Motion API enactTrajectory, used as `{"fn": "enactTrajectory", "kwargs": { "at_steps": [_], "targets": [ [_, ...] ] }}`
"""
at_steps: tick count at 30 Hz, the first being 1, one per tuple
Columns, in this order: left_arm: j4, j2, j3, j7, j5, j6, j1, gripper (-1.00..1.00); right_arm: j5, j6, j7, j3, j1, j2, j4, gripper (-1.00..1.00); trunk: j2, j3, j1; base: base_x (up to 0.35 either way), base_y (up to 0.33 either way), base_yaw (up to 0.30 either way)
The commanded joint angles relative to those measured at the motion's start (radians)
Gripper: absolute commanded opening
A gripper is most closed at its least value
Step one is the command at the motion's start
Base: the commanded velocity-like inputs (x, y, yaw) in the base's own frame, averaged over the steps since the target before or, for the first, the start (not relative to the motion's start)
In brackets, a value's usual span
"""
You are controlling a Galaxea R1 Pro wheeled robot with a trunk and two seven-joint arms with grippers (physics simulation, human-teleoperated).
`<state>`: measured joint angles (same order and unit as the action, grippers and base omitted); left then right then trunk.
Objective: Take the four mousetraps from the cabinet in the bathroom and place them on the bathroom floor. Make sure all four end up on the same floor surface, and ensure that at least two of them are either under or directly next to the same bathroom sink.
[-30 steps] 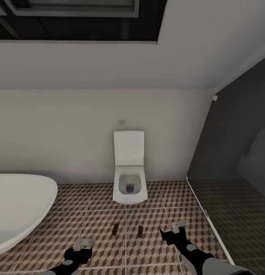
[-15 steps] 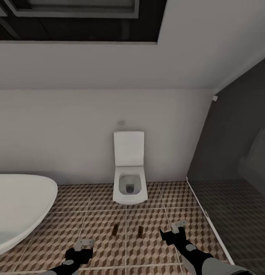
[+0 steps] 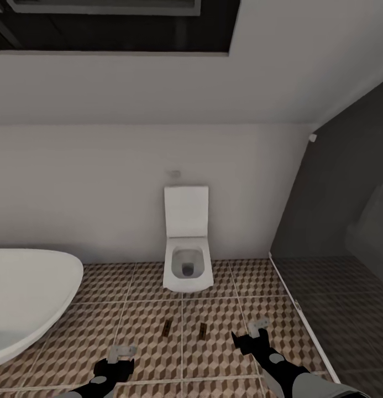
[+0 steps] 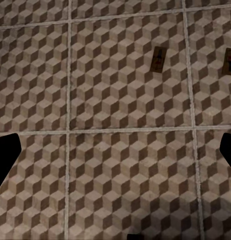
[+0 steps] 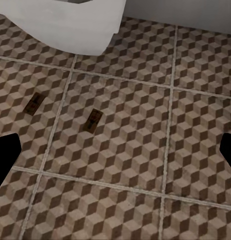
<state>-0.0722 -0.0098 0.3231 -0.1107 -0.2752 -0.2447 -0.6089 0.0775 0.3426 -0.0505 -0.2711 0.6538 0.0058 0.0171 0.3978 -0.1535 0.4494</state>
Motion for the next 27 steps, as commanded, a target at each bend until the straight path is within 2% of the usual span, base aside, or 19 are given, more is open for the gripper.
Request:
{"fn": "enactTrajectory", "kwargs": {
  "at_steps": [1,15,18,24,27],
  "targets": [
    [-0.005,-0.001,0.008,-0.001,-0.007,-0.007,-0.002,1.00,0.008,0.004,-0.005,-0.004,0.001,0.000,-0.002,1.00,0.002,-0.004,0.001,0.000,0.000,0.000],
    [-0.005,0.000,0.008,-0.004,-0.008,-0.007,-0.002,1.00,0.008,0.007,-0.005,-0.004,0.001,-0.003,-0.002,1.00,0.002,-0.021,0.001,0.000,0.000,0.000],
    [-0.005,0.008,0.008,-0.005,-0.008,-0.006,-0.002,1.00,0.007,0.007,-0.005,-0.003,0.001,-0.014,-0.002,1.00,0.002,-0.022,0.001,0.000,0.000,0.000],
    [-0.007,0.054,0.007,-0.004,-0.009,-0.002,0.007,1.00,0.008,0.006,-0.005,-0.003,-0.006,-0.061,-0.003,1.00,0.002,-0.022,0.001,0.000,0.000,0.000],
    [-0.008,0.078,0.007,-0.002,-0.010,-0.001,0.033,1.00,0.008,0.007,-0.005,-0.002,-0.037,-0.082,-0.002,1.00,0.002,-0.022,0.001,0.000,0.000,0.000]
  ]
}}
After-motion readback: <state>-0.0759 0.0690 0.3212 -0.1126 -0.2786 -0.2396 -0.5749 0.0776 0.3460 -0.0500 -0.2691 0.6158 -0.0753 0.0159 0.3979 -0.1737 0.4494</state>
